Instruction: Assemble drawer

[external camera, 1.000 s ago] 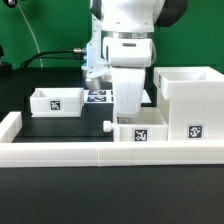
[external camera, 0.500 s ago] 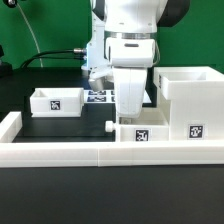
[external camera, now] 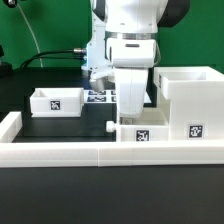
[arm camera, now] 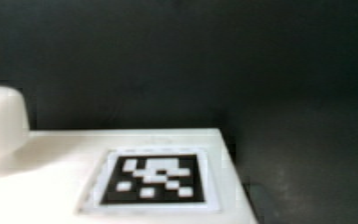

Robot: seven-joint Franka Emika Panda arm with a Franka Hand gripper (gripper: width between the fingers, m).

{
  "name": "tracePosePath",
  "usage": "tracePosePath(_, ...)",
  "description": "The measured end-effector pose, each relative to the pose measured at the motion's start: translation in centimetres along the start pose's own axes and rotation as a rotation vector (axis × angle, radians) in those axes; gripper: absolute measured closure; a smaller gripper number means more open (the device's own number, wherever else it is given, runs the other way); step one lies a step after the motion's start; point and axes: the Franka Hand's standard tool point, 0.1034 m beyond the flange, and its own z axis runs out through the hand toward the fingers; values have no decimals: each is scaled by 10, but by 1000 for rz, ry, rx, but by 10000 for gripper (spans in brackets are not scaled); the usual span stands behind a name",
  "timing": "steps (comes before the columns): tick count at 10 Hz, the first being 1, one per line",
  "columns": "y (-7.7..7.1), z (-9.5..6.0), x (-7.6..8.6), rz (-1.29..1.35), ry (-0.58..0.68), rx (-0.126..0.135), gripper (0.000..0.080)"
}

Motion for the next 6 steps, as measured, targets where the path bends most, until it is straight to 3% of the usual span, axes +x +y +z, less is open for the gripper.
tracePosePath(6, 1, -7, -5, 24, -2, 3, 757)
